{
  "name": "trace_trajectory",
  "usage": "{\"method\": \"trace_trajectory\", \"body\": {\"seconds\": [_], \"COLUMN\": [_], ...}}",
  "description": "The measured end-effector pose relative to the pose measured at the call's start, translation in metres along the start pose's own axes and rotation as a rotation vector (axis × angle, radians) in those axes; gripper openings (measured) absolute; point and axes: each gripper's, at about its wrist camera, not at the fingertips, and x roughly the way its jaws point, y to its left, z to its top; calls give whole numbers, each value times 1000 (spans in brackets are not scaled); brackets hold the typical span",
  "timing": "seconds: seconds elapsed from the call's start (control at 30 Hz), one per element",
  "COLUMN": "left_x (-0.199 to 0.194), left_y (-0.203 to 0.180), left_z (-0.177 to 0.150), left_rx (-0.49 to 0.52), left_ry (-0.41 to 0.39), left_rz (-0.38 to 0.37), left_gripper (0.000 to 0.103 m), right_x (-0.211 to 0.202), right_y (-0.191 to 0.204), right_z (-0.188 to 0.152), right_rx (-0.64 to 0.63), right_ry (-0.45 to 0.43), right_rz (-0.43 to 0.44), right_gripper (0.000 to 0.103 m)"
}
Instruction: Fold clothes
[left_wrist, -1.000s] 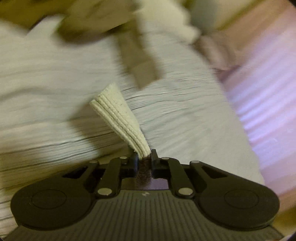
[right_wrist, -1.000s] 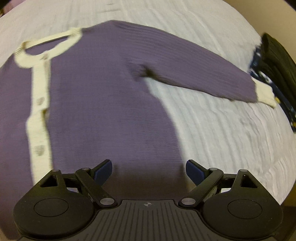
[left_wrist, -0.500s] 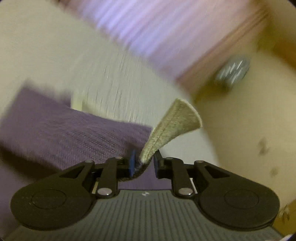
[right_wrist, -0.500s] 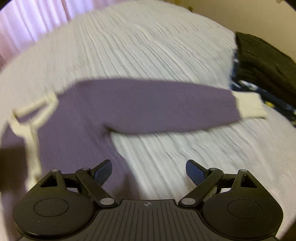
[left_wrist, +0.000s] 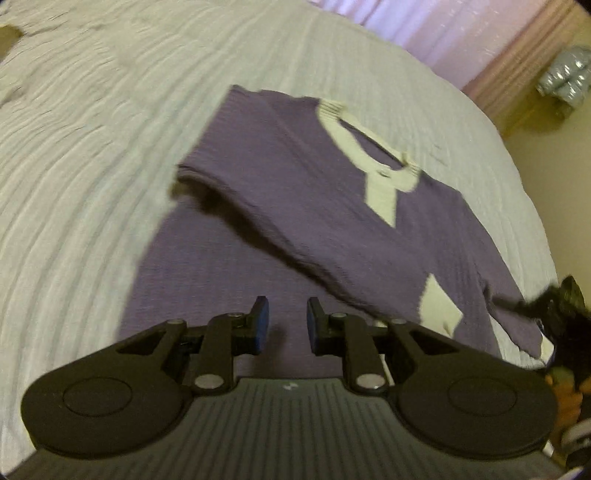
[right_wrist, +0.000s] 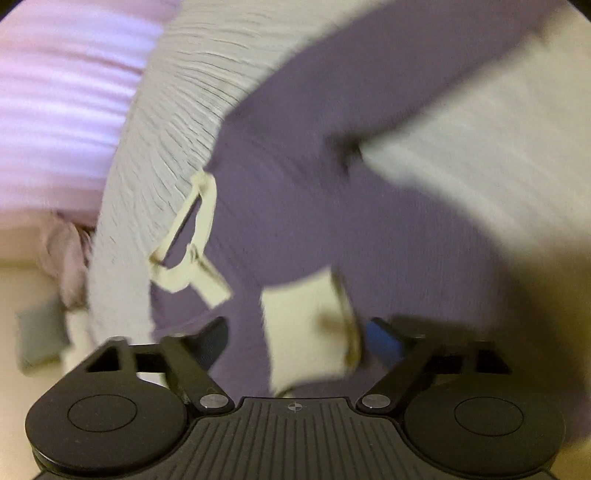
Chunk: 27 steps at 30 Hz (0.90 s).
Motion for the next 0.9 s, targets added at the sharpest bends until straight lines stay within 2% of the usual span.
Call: {"method": "trace_trajectory", "body": {"seconds": [0.03,0.2,0.27,0.3,0.33,0.4,0.5,0.6,0.67,0.9], "left_x": [-3,3,7,8,9,11,15,22,30,52], "left_y": [4,14,17,17,18,19,19,20,23,28], "left_z": [-1,-2,-2,0,4,13,28,42,46,50], "left_rx": [-9,-33,-37,-36,-33,-27,-6,4,11,49], "left_ry": [2,10,12,3,-11,-39,-85,-114,-117,-106], "left_rz": [3,3,5,8,13,22,37,48,65,152], "left_gripper": [16,16,16,16,16,16,16,16,16,16], "right_x": [2,23,33,39,45,46,24,-6,-5,61], "right_y": [-7,-21,-18,-13,-7,22,85,118,118,56], "right_z": [-5,-19,-17,-13,-9,-1,4,7,18,62], "right_rx": [55,164,144,112,76,-95,-451,-645,-667,-497], "right_ry": [21,75,63,44,27,-23,-187,-352,-376,-226], "right_rz": [3,-2,-23,-39,-53,-25,113,253,198,-76], "right_gripper": [75,74,52,26,16,9,9,9,9,9]}}
